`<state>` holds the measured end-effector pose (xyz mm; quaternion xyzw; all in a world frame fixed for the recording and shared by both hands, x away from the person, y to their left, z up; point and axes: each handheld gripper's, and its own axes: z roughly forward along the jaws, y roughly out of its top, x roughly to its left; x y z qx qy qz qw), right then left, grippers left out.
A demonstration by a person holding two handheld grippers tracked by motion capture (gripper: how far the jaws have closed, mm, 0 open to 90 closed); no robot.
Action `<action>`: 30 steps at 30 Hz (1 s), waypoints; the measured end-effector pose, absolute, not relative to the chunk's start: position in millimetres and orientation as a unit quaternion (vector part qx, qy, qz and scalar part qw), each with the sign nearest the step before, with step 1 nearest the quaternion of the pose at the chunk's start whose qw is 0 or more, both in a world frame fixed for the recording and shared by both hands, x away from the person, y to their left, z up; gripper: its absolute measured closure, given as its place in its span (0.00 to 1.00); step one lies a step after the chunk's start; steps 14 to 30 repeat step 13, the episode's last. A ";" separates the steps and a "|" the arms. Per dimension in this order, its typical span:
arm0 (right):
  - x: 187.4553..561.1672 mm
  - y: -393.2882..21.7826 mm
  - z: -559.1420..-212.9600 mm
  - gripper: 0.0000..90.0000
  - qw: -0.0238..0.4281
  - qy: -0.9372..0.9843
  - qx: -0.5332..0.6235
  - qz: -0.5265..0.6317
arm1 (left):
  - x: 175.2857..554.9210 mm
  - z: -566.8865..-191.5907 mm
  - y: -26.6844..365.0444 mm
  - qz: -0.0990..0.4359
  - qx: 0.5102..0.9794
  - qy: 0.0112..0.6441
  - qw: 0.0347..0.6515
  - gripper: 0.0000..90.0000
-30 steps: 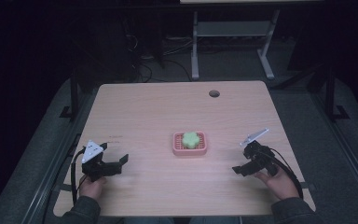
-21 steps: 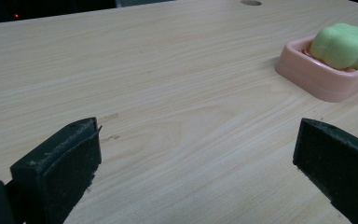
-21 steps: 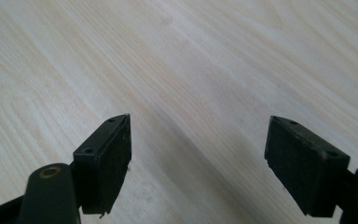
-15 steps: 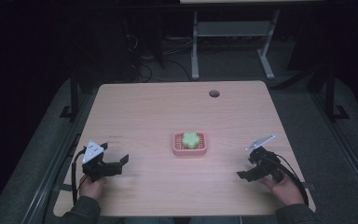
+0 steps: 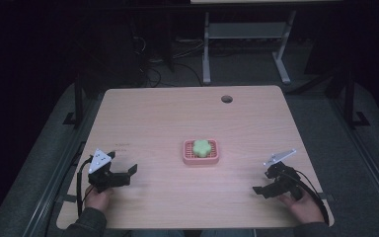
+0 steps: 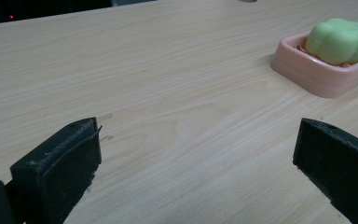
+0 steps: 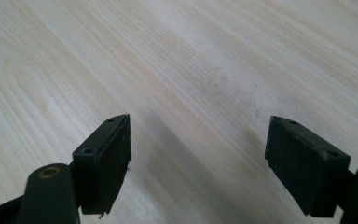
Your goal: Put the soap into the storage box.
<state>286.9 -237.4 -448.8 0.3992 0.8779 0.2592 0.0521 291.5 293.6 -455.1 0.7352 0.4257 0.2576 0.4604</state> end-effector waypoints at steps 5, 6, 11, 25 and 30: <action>280.3 -236.5 -445.3 0.25 0.071 0.875 0.394 0.270 | 291.9 -455.3 292.3 0.257 0.736 0.424 0.461 0.00; 279.0 -236.1 -444.4 0.25 0.072 0.875 0.396 0.270 | 291.9 -455.3 292.2 0.257 0.736 0.424 0.461 0.00; 273.3 -237.5 -444.5 0.24 0.079 0.870 0.395 0.284 | 292.4 -455.1 291.4 0.263 0.737 0.420 0.459 0.00; 271.2 -237.3 -446.1 0.24 0.076 0.871 0.396 0.281 | 292.7 -455.3 291.4 0.263 0.737 0.422 0.458 0.00; 271.2 -237.3 -446.1 0.24 0.076 0.871 0.396 0.281 | 292.7 -455.3 291.4 0.263 0.737 0.422 0.458 0.00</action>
